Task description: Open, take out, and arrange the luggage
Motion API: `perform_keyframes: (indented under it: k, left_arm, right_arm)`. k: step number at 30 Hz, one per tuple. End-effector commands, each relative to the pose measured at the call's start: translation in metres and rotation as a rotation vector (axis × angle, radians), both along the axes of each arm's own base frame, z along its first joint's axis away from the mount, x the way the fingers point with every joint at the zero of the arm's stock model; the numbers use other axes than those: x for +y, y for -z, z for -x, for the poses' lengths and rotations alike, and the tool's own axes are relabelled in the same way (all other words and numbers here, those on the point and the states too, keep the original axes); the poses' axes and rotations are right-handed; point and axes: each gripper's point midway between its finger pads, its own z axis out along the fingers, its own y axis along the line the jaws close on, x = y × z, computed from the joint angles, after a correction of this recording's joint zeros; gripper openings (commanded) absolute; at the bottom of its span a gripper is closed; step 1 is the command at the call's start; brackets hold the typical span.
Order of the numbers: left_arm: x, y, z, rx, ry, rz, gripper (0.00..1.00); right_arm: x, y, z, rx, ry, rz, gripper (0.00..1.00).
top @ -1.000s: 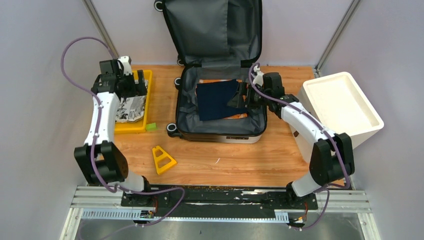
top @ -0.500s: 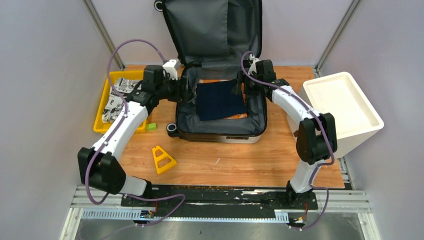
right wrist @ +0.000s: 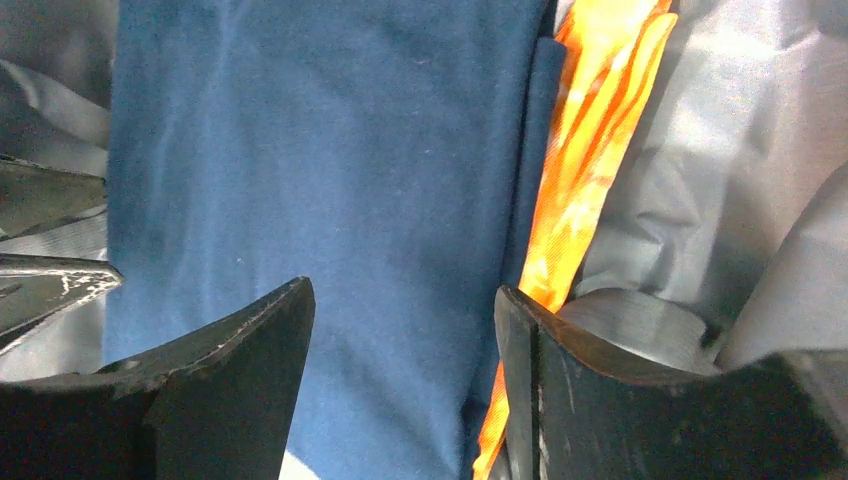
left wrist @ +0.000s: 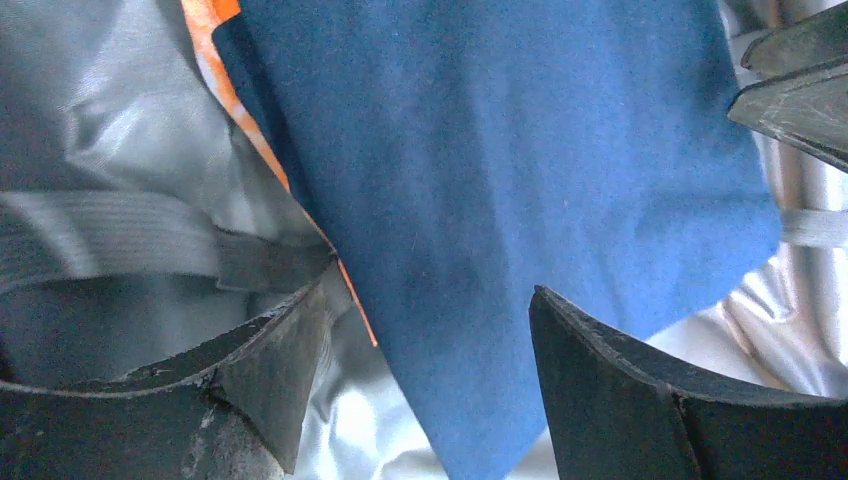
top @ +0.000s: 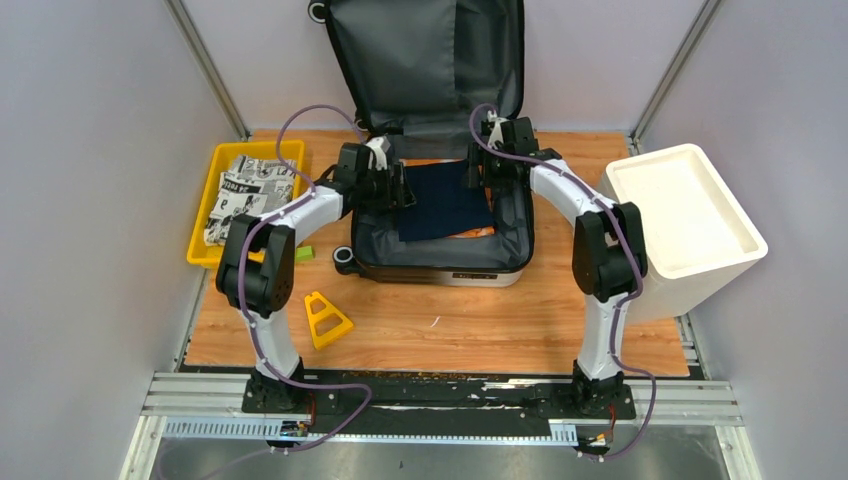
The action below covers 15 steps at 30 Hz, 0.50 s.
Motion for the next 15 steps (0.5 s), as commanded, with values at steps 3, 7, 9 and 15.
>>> perform_keyframes:
  k: [3,7,9,15]
  left_arm:
    - [-0.02,-0.001,-0.033,-0.089,-0.041,0.025,0.76]
    - [-0.021,0.018,-0.038,-0.08,-0.054,0.028,0.73]
    - [-0.023,0.02,-0.038,-0.087,-0.048,0.041,0.73]
    - [-0.033,0.009,-0.04,-0.125,-0.008,0.097,0.63]
  right_arm:
    - [-0.006,0.005,-0.02,-0.015,-0.011,-0.005,0.62]
    - [-0.006,0.016,-0.022,0.009,-0.034,-0.02,0.59]
    - [-0.007,0.02,-0.023,0.016,-0.038,-0.024,0.56]
    - [-0.008,0.02,-0.024,0.012,-0.057,-0.034,0.31]
